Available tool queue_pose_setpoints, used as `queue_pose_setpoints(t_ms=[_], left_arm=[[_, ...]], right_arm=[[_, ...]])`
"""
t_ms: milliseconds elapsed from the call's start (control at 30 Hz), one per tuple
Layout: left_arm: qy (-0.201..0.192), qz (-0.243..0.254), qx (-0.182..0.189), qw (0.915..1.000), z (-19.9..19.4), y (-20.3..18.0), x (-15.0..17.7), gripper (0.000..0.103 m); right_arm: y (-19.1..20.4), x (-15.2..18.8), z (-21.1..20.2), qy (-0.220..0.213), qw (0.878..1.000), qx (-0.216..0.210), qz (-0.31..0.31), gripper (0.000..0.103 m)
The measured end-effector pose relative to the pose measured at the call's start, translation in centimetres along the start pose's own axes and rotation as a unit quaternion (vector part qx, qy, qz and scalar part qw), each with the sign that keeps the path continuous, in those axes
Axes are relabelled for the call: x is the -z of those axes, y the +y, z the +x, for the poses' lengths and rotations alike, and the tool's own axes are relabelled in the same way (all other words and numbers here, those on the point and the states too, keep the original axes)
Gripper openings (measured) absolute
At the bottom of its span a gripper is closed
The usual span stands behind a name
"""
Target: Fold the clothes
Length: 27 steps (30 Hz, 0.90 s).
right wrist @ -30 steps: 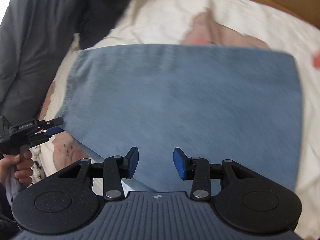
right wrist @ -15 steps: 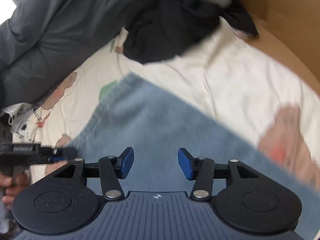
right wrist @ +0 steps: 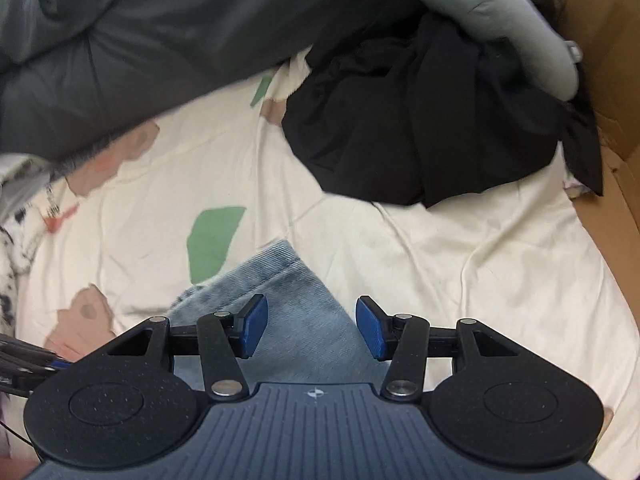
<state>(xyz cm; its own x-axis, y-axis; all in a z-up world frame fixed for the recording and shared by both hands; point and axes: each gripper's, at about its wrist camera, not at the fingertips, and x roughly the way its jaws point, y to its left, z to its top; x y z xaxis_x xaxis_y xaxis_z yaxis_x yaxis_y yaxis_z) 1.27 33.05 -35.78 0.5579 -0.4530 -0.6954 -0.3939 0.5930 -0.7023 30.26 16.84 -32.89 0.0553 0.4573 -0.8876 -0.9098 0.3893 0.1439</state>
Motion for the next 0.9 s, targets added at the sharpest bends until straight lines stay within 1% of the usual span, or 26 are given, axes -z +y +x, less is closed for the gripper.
queue_pose_setpoints(t_ms=[67,167,367,500,567,767,900], left_arm=[[0.003,-0.002,0.002,1.0,0.0,0.1,-0.1,0.024],[0.004,-0.005,0.002,1.0,0.1,0.3,-0.1,0.024],[0.009,-0.011,-0.002,0.9999,0.3,0.4,-0.3,0.024],[0.011,-0.013,-0.004,0.9998,0.3,0.6,-0.3,0.024],[0.012,-0.014,-0.002,0.9998,0.3,0.7,-0.3,0.024],[0.011,-0.02,0.004,0.9997,-0.1,0.6,-0.1,0.023],[0.012,-0.015,0.011,0.9998,-0.7,-0.1,0.1,0.02]], right_arm=[[-0.1,-0.3,1.0,0.016,1.0,-0.007,-0.006,0.056],[-0.1,-0.8,2.2,0.026,0.999,-0.006,-0.026,0.057],[-0.1,-1.9,4.7,0.073,0.996,-0.024,-0.035,0.056],[-0.9,-2.7,6.1,0.122,0.991,-0.048,-0.008,0.056],[-1.2,-3.1,6.3,0.138,0.989,-0.059,-0.002,0.056],[-2.1,-3.7,5.5,0.16,0.983,-0.094,-0.003,0.056],[-2.1,-3.9,5.5,0.166,0.981,-0.098,-0.009,0.056]])
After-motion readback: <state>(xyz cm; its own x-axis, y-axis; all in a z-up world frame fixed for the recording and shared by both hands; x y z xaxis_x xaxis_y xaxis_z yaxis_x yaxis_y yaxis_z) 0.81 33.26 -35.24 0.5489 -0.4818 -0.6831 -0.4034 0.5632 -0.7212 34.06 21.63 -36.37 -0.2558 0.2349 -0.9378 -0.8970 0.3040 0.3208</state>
